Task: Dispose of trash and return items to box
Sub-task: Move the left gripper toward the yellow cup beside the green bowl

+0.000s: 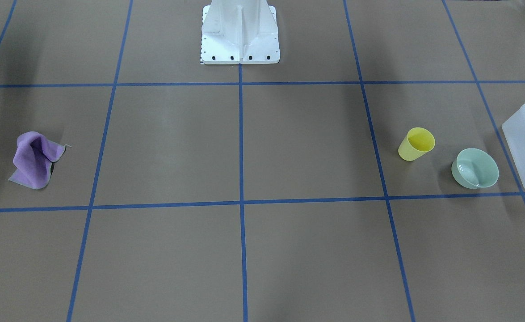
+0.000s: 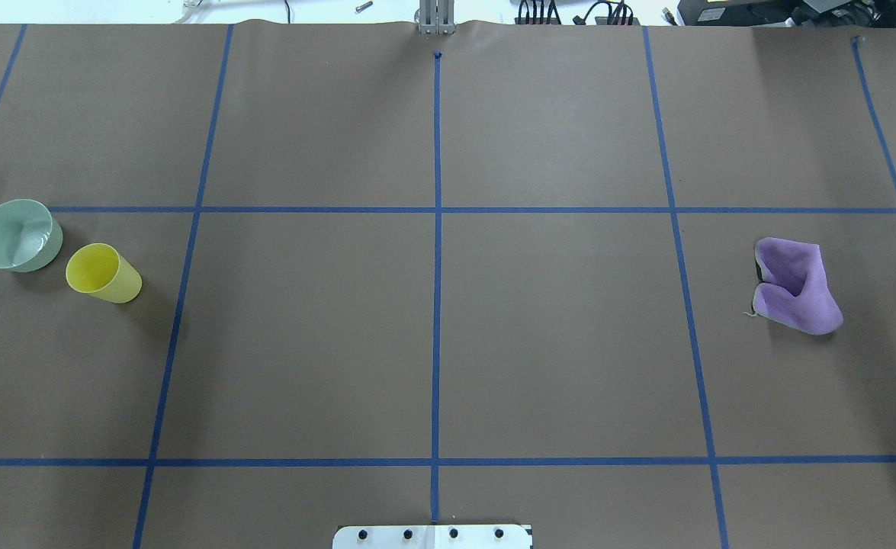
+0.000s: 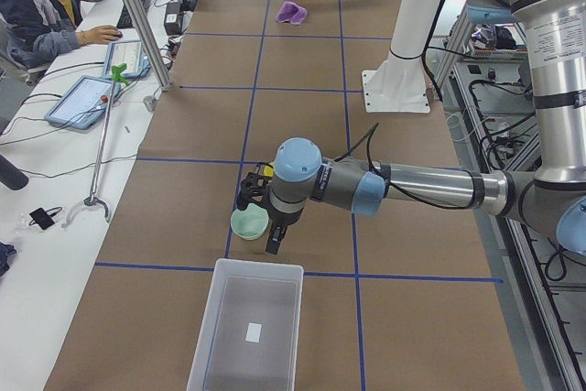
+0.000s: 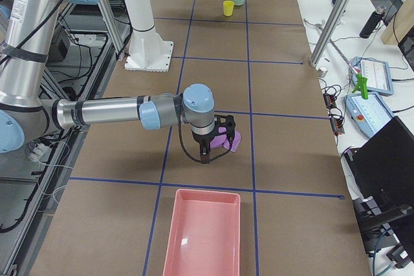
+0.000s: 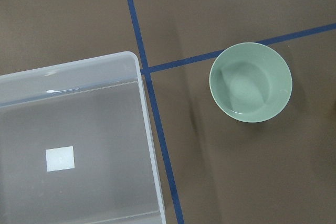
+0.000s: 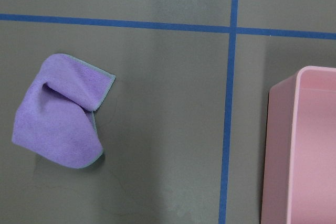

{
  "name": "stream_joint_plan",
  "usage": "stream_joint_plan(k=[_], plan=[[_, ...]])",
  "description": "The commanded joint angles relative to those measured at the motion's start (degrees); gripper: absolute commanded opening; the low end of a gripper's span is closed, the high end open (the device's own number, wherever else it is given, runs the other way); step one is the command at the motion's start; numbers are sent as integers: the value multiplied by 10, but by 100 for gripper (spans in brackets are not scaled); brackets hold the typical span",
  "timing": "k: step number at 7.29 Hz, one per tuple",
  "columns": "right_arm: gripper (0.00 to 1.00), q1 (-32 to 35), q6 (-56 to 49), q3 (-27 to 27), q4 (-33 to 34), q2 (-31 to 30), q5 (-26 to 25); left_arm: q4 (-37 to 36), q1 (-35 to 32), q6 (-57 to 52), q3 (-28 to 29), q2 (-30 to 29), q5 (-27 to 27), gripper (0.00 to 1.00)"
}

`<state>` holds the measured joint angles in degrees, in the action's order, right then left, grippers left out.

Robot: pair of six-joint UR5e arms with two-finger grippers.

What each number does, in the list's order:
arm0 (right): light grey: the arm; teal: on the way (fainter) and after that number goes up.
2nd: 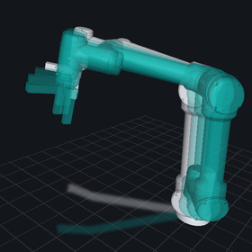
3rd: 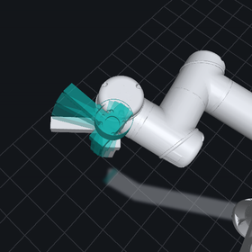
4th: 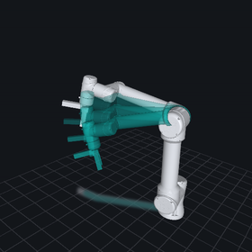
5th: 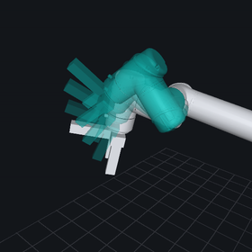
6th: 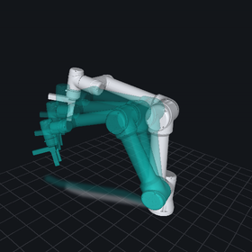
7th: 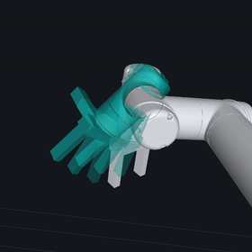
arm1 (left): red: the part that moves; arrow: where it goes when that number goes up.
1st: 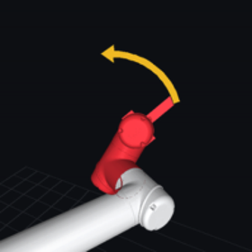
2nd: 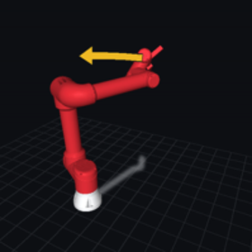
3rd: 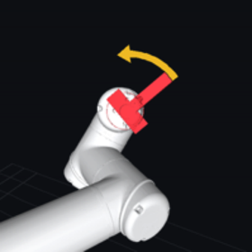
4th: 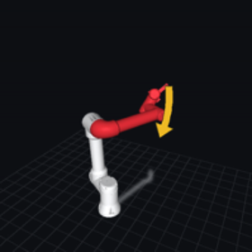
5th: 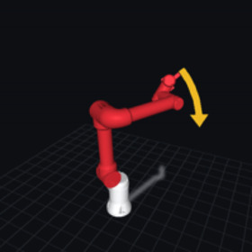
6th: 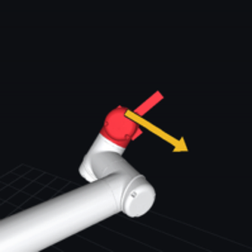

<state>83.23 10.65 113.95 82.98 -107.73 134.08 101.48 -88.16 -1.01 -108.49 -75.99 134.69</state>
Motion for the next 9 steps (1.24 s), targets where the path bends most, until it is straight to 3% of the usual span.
stream_joint_plan(k=[1, 5, 7, 9], plan=[[100, 0, 0, 0, 0, 0, 0, 7, 0, -5, -1, 7, 1, 98], [100, -1, 6, -9, 0, 1, -4, 8, 1, 2, -1, 8, 1, 98], [100, -2, 8, -9, 0, 1, -6, 9, 3, 87, -8, 1, 1, 97], [100, -2, 9, -10, -1, 1, -3, 39, 14, 94, -8, 6, 2, 97]])
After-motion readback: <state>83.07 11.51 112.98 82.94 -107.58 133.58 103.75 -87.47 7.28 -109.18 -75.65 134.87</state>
